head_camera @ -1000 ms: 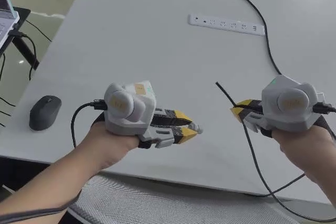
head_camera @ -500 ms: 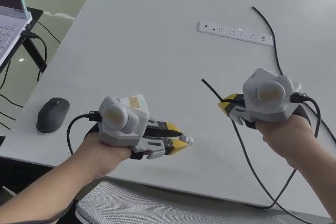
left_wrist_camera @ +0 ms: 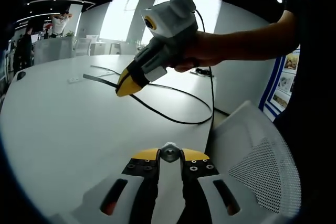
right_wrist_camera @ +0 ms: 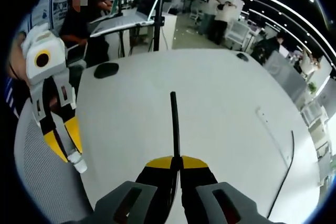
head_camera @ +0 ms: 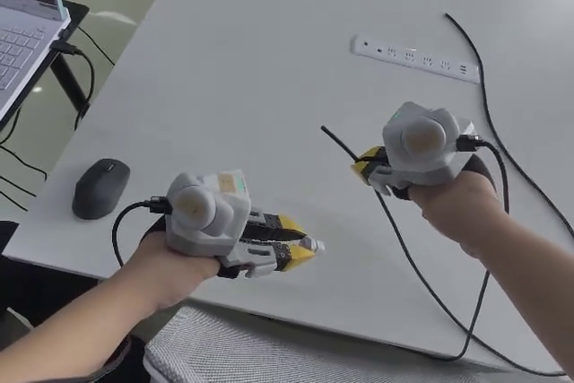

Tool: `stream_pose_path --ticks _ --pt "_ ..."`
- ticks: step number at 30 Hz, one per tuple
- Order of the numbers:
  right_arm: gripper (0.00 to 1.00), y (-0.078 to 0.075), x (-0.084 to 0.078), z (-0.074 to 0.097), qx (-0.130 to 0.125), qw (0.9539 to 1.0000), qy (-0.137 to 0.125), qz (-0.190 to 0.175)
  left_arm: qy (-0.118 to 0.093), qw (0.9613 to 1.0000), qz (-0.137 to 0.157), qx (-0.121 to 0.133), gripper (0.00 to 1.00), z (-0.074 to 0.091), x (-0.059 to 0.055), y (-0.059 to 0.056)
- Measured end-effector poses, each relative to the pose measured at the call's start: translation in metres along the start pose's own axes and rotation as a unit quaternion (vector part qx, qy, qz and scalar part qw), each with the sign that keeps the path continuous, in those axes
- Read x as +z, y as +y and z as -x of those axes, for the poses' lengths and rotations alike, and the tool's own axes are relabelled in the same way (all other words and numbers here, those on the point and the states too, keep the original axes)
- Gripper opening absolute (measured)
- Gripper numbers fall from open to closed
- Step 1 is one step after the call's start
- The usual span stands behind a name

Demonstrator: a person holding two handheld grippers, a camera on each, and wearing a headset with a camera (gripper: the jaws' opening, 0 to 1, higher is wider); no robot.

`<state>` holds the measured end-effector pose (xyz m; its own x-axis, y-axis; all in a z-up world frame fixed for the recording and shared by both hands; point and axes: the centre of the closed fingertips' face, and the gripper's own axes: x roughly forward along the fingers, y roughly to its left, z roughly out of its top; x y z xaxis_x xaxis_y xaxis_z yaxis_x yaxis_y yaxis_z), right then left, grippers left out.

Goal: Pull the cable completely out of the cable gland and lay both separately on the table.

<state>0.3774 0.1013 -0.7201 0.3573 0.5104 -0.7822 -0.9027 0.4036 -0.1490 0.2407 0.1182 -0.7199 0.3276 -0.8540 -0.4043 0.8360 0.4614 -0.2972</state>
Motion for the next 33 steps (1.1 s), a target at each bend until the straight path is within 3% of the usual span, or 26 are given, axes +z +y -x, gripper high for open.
stream_pose_path --ticks 7,13,17,22,33 --pt "0.0 0.016 0.016 -0.032 0.037 0.9987 0.001 0.035 0.001 0.9998 0.011 0.013 0.16 0.006 -0.012 0.016" --pt "0.0 0.031 0.029 -0.062 0.067 0.9947 0.007 0.078 0.01 0.9997 0.014 0.019 0.16 0.007 -0.024 0.026" --pt "0.0 0.042 0.033 -0.077 0.088 0.9928 0.011 0.081 0.012 0.9996 0.014 0.022 0.16 0.005 -0.029 0.032" --pt "0.0 0.056 0.023 -0.092 0.108 0.9886 0.028 0.101 0.018 0.9993 0.016 0.028 0.16 0.002 -0.037 0.036" --pt "0.0 0.072 0.015 -0.108 0.124 0.986 0.039 0.105 0.03 0.9977 0.023 0.057 0.16 0.001 -0.06 0.052"
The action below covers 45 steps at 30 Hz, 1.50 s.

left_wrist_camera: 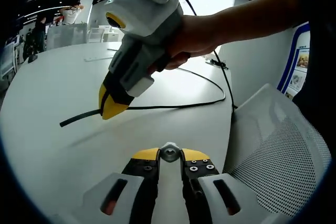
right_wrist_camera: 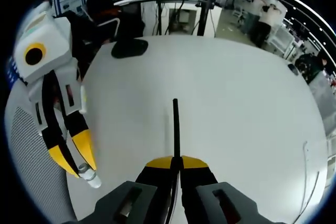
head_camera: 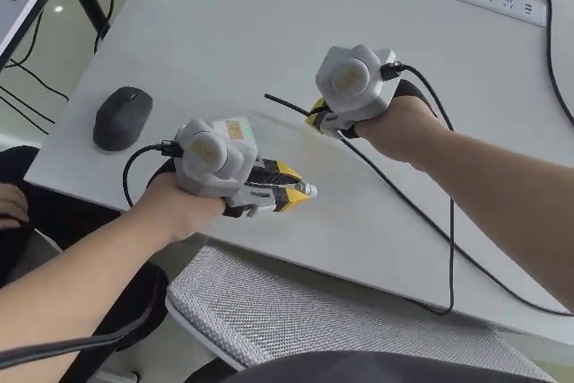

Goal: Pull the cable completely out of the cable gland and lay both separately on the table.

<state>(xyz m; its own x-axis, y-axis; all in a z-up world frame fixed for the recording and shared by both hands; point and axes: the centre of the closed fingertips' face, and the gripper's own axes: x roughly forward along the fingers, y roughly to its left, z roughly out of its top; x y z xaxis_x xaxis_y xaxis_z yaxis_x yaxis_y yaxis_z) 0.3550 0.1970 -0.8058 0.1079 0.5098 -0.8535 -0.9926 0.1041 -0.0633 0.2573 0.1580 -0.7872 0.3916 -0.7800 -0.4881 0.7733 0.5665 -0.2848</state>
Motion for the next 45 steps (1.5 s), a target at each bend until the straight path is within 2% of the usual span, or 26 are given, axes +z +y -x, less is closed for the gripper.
stream_pose_path --ticks 3,6,9,12,15,29,38,40,42,45 --pt "0.0 0.002 -0.001 -0.002 0.0 1.0 0.002 0.006 0.004 0.9999 -0.003 0.014 0.16 0.002 -0.002 0.005" --pt "0.0 0.003 -0.001 -0.003 0.0 1.0 0.003 0.006 0.003 0.9999 -0.004 0.015 0.16 0.002 -0.004 0.006" --pt "0.0 0.004 -0.002 -0.005 0.0 1.0 0.003 0.008 0.012 0.9997 -0.006 0.018 0.16 0.002 -0.009 0.009" --pt "0.0 0.006 -0.003 -0.006 -0.001 0.9999 0.001 0.01 0.006 0.9998 -0.003 0.018 0.16 0.002 -0.009 0.009" --pt "0.0 0.003 -0.003 -0.006 -0.009 0.9999 0.001 0.008 0.017 0.9997 -0.009 0.016 0.16 0.001 -0.015 0.009" --pt "0.0 0.002 -0.006 -0.01 -0.005 0.9999 -0.002 -0.016 0.026 0.9994 -0.017 0.017 0.16 0.002 -0.018 0.01" --pt "0.02 0.001 -0.006 -0.011 -0.006 0.9999 -0.002 -0.01 0.047 0.9973 -0.05 0.027 0.16 0.002 -0.02 0.013" --pt "0.03 0.002 -0.006 -0.011 -0.003 0.9999 0.0 -0.011 0.066 0.9952 -0.066 0.03 0.16 0.003 -0.024 0.013" --pt "0.03 0.002 -0.006 -0.011 -0.005 1.0 0.001 0.005 0.062 0.9955 -0.067 0.029 0.16 0.003 -0.022 0.011" --pt "0.04 0.001 -0.006 -0.012 -0.006 1.0 0.003 0.006 0.058 0.9958 -0.063 0.031 0.17 0.001 -0.023 0.015"
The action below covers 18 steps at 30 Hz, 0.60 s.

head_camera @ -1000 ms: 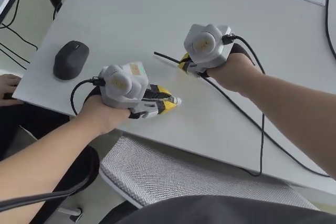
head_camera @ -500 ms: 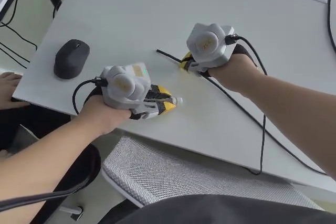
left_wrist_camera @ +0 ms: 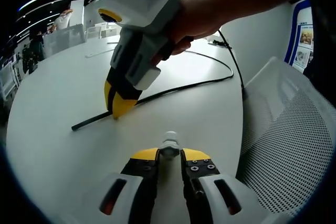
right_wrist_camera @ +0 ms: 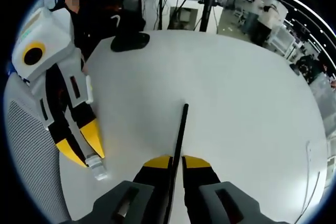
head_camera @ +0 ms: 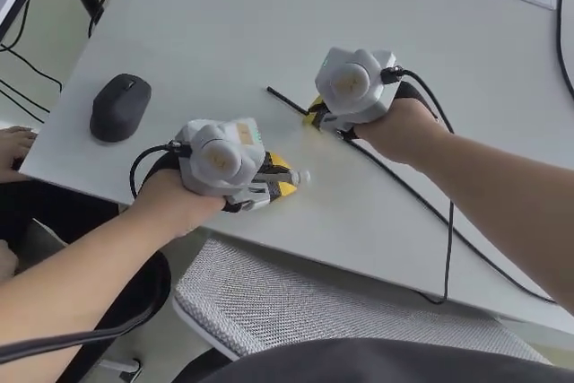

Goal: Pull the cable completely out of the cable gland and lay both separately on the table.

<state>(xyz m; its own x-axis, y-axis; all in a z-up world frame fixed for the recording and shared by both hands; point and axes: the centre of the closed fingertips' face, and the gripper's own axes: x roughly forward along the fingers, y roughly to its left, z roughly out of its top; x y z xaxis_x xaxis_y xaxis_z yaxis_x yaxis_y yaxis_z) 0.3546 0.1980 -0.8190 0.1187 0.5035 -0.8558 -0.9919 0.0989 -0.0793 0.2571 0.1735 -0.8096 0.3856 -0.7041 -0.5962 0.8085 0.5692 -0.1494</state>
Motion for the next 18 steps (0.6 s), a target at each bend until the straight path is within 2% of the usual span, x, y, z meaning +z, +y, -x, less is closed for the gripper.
stream_pose_path --ticks 6,8,11,18 --pt "0.11 -0.002 0.001 0.0 0.0 0.9997 -0.005 -0.024 0.003 1.0 -0.001 0.003 0.2 -0.001 -0.003 0.002" --pt "0.13 -0.004 0.001 0.001 -0.005 0.9998 -0.004 -0.017 0.003 1.0 0.002 0.002 0.2 -0.002 -0.003 0.003" --pt "0.16 -0.005 0.004 0.006 -0.006 0.9995 -0.013 -0.029 0.002 1.0 0.001 0.003 0.21 -0.003 -0.004 0.005" --pt "0.26 -0.007 0.013 0.031 -0.018 0.9976 -0.043 -0.051 0.006 0.9999 -0.004 0.008 0.24 0.0 -0.003 0.001"
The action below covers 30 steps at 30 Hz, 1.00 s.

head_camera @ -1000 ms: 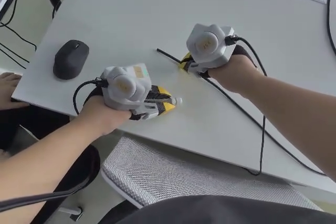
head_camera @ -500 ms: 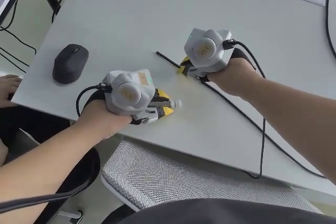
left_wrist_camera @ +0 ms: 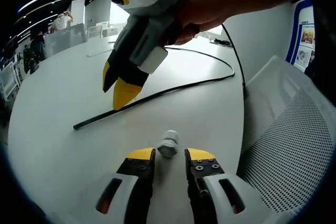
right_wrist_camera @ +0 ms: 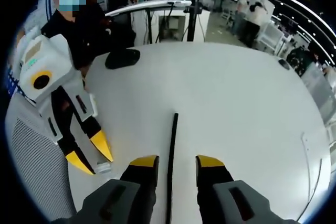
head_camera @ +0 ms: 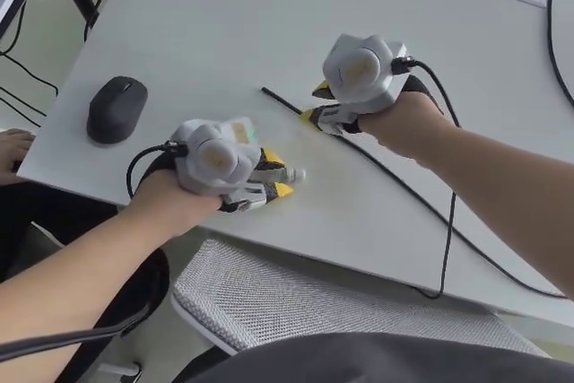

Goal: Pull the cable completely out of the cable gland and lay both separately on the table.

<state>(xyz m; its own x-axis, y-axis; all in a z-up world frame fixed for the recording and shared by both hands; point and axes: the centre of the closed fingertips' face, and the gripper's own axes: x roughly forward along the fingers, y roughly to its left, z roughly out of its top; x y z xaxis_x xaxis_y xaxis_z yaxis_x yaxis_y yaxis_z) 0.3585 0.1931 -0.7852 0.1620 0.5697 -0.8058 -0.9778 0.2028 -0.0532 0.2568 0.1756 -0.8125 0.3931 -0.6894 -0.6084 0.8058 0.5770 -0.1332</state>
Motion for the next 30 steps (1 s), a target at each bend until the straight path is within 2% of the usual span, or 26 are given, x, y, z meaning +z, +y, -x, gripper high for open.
stream_pose_path --ticks 3,6,10,17,21,30 --pt "0.31 0.003 0.007 0.018 -0.005 0.9997 -0.024 0.0 -0.001 1.0 0.001 0.003 0.26 0.002 0.001 0.0" --pt "0.34 0.006 0.009 0.033 -0.01 0.9993 -0.037 0.0 -0.008 0.9999 0.006 0.008 0.29 0.004 0.005 0.0" --pt "0.37 0.008 0.012 0.05 -0.016 0.9981 -0.056 -0.02 -0.017 0.9997 0.015 0.009 0.34 0.007 0.01 -0.001" --pt "0.42 0.015 0.013 0.078 -0.029 0.9966 -0.075 -0.018 -0.026 0.9991 0.033 0.005 0.37 0.016 0.019 -0.006" --pt "0.46 0.02 0.009 0.099 -0.037 0.9951 -0.089 -0.025 -0.044 0.9973 0.058 0.0 0.42 0.023 0.029 -0.011" --pt "0.54 0.022 -0.004 0.146 -0.055 0.9869 -0.134 -0.071 -0.056 0.9968 0.056 0.003 0.48 0.038 0.045 -0.018"
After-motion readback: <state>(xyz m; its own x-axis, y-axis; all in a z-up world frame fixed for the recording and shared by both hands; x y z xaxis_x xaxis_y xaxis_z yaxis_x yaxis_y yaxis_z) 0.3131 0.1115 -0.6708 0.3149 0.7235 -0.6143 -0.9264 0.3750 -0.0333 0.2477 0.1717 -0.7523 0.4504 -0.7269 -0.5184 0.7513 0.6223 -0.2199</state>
